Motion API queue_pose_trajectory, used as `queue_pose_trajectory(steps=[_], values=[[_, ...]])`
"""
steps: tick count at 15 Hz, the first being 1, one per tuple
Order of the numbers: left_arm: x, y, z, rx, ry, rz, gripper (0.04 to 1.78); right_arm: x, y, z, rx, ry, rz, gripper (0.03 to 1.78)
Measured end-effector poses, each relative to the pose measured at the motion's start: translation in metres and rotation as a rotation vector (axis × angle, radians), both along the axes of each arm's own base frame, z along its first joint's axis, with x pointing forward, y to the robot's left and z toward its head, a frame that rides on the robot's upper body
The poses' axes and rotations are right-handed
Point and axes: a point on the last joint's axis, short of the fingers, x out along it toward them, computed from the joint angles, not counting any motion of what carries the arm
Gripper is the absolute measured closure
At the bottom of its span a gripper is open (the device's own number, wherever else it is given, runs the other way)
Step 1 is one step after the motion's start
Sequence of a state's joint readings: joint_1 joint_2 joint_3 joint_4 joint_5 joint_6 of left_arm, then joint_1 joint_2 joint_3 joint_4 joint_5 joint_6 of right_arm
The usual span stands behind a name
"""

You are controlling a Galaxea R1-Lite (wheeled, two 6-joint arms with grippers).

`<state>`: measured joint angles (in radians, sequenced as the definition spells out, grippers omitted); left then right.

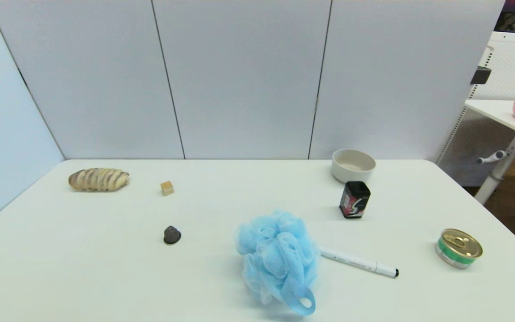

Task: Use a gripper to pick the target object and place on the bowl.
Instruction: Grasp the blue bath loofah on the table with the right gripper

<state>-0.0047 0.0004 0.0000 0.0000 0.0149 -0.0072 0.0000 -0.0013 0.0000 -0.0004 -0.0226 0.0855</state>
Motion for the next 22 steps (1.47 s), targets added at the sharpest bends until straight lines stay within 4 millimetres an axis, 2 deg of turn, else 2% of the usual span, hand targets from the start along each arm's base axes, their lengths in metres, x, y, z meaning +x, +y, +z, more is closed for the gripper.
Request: queue_pose_trajectory(steps=[6, 8, 10, 13, 16, 19, 22], values=[[0.0, 0.0, 0.0, 0.0, 0.0, 0.0, 0.11, 0.0, 0.0, 0.002, -0.001, 0.001, 0.001, 0.11], [0.0, 0.0, 0.0, 0.0, 0.0, 0.0, 0.11, -0.002, 0.0, 0.016, 0.002, -0.027, 0.012, 0.11], [0.0, 0.0, 0.0, 0.0, 0.0, -0.001, 0.11, -0.002, 0.001, 0.038, 0.002, -0.04, 0.037, 0.11], [0.0, 0.0, 0.0, 0.0, 0.0, 0.0, 0.11, 0.005, 0.0, 0.093, 0.003, -0.063, 0.075, 0.11], [0.0, 0.0, 0.0, 0.0, 0.0, 0.0, 0.11, 0.027, 0.001, 0.16, 0.004, -0.081, 0.129, 0.11], [0.0, 0.0, 0.0, 0.0, 0.0, -0.001, 0.11, 0.061, 0.008, 0.231, 0.015, -0.115, 0.239, 0.11], [0.0, 0.0, 0.0, 0.0, 0.0, 0.0, 0.11, 0.107, 0.033, 0.294, 0.033, -0.152, 0.408, 0.11]])
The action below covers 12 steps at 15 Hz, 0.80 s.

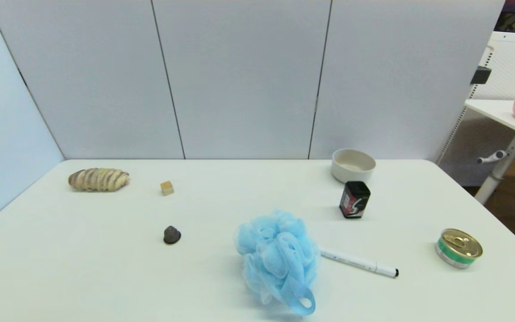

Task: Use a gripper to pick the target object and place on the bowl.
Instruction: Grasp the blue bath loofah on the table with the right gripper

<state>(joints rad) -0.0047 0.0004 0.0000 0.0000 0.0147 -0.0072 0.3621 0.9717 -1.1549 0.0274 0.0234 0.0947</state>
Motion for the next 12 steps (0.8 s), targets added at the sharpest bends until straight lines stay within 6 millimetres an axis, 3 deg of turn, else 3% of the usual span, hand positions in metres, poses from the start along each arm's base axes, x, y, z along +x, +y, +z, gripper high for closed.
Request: queue_pose_trajectory(steps=[3, 5, 7, 9, 12], values=[[0.0, 0.0, 0.0, 0.0, 0.0, 0.0, 0.11, 0.047, 0.048, 0.032, -0.004, 0.009, 0.182, 0.11], [0.0, 0.0, 0.0, 0.0, 0.0, 0.0, 0.11, 0.069, 0.094, 0.032, -0.031, 0.045, 0.319, 0.11], [0.0, 0.0, 0.0, 0.0, 0.0, 0.0, 0.11, 0.084, 0.135, 0.02, -0.072, 0.1, 0.422, 0.11], [0.0, 0.0, 0.0, 0.0, 0.0, 0.0, 0.11, 0.094, 0.171, -0.005, -0.156, 0.21, 0.49, 0.11], [0.0, 0.0, 0.0, 0.0, 0.0, 0.0, 0.11, 0.107, 0.198, -0.051, -0.354, 0.409, 0.513, 0.11]])
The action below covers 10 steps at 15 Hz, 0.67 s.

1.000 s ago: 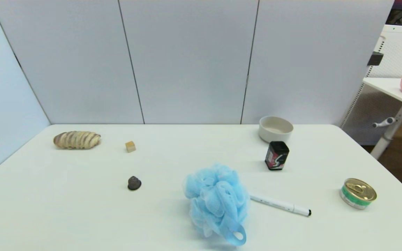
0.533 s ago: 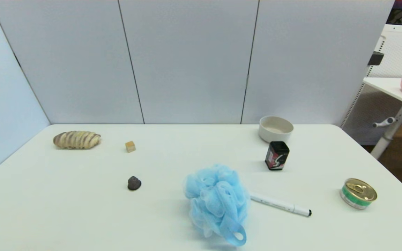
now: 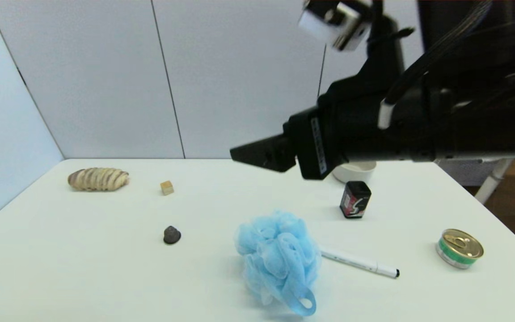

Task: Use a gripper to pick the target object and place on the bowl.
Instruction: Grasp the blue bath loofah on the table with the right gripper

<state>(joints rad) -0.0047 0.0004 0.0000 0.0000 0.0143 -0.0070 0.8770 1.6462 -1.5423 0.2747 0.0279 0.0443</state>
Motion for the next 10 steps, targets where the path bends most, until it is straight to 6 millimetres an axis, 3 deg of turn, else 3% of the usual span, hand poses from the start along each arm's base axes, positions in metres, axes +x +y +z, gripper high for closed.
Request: queue_pose_trajectory(steps=[6, 10], values=[[0.0, 0.0, 0.0, 0.0, 0.0, 0.0, 0.11, 0.029, 0.013, -0.078, -0.251, 0.148, -0.013, 0.1], [0.0, 0.0, 0.0, 0.0, 0.0, 0.0, 0.11, 0.036, 0.014, -0.109, -0.327, 0.225, -0.032, 0.1]])
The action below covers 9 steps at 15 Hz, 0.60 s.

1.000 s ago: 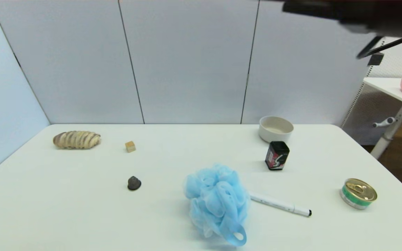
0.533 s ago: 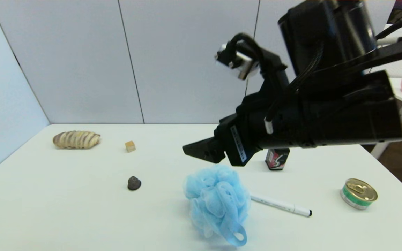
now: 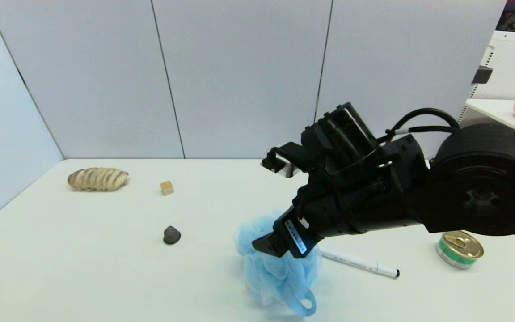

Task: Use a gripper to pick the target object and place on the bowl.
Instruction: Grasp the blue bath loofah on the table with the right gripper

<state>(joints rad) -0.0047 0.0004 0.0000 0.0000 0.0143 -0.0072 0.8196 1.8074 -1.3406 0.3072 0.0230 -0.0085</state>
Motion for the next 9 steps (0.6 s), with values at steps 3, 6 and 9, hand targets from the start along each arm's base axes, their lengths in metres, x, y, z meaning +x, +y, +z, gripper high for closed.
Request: queue_pose_trajectory(steps=[3, 6, 9], values=[[0.0, 0.0, 0.0, 0.0, 0.0, 0.0, 0.11, 0.001, 0.003, -0.011, -0.025, 0.02, 0.001, 0.1], [0.0, 0.0, 0.0, 0.0, 0.0, 0.0, 0.11, 0.001, 0.006, -0.019, -0.052, 0.03, -0.003, 0.1], [0.0, 0.0, 0.0, 0.0, 0.0, 0.0, 0.11, 0.0, 0.01, -0.029, -0.08, 0.046, -0.001, 0.1]])
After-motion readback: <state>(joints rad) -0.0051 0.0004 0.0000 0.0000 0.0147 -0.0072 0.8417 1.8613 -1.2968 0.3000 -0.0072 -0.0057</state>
